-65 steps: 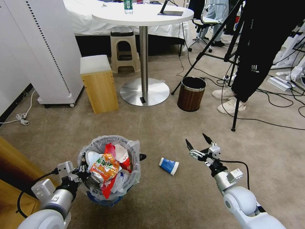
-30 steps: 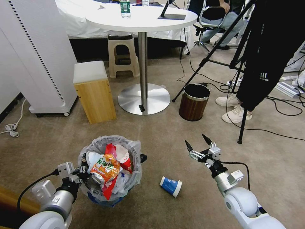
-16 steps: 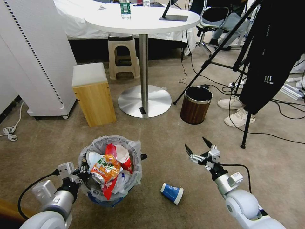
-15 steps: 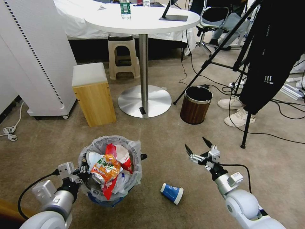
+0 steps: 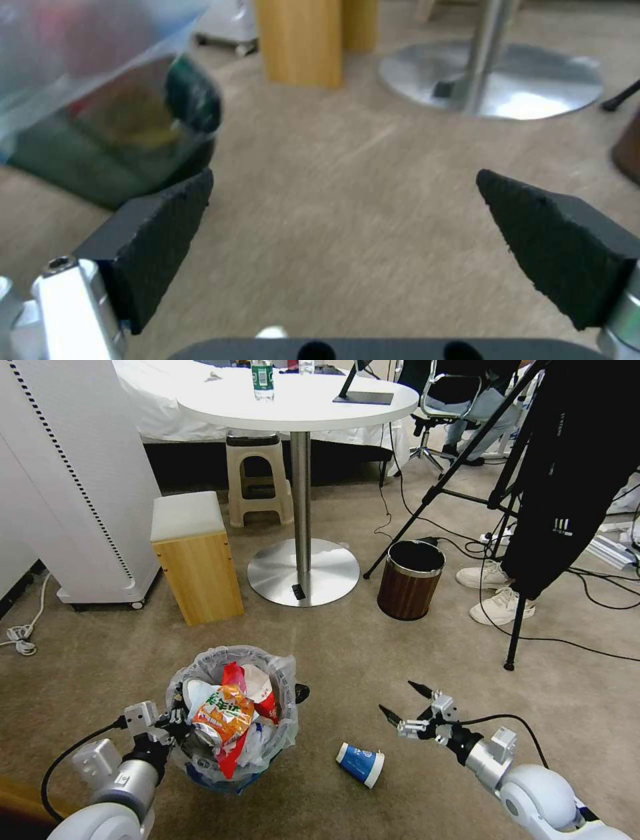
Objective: Pick up the trash bin and place the garbage on the floor into it.
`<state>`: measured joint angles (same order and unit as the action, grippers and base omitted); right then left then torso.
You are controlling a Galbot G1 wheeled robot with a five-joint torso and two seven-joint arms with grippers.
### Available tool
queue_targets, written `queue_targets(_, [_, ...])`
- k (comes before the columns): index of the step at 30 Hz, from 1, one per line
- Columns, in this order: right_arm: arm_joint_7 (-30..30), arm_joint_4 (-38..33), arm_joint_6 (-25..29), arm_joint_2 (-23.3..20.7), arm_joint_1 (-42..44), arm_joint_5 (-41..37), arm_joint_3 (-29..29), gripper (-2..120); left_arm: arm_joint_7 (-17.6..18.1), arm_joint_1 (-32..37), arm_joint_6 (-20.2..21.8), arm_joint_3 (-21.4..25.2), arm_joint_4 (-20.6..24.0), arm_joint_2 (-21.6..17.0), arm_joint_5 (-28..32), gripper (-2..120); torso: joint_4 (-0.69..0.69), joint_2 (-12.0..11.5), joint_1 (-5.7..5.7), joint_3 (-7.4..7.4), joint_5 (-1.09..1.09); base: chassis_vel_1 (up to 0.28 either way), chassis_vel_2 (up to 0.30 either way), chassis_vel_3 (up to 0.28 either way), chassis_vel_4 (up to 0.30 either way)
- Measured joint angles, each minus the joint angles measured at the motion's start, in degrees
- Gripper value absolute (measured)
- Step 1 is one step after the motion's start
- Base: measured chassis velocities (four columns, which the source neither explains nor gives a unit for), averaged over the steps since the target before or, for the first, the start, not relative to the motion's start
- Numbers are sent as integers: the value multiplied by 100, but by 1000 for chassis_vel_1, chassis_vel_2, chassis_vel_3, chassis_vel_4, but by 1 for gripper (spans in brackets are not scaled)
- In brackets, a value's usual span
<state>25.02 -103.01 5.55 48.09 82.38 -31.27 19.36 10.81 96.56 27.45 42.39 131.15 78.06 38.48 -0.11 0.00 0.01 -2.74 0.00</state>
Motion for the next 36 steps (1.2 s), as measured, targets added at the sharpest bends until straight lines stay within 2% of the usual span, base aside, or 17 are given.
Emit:
queue_targets(6, [421, 210, 237, -133, 110, -140, -140, 100, -10, -11, -13, -14, -12, 50, -36, 1, 0, 0, 0, 0, 0, 0, 0, 0, 0])
queue_targets(12, [325, 343, 370, -211, 420, -199, -165, 100, -25, -1, -40, -47, -50, 94, -114, 1, 0, 0, 0, 0, 1, 0, 0, 0, 0])
queue_targets(15, [-98, 415, 420, -314, 688, -169, -131, 100, -35, -7, -51, -62, -75, 117, -143, 1, -1, 0, 0, 0, 0, 0, 0, 0, 0])
queue_targets(27, [-966, 554, 238, -321, 1081, -81, -28, 100, -53, -44, -81, -90, -106, 121, -155, 1, 0, 0, 0, 0, 1, 0, 0, 0, 0])
queue_targets(36, [-1199, 739, 136, -98, 1251, -9, 6, 100, -62, -50, -104, -112, -120, 66, -120, 1, 0, 0, 0, 0, 0, 0, 0, 0, 0])
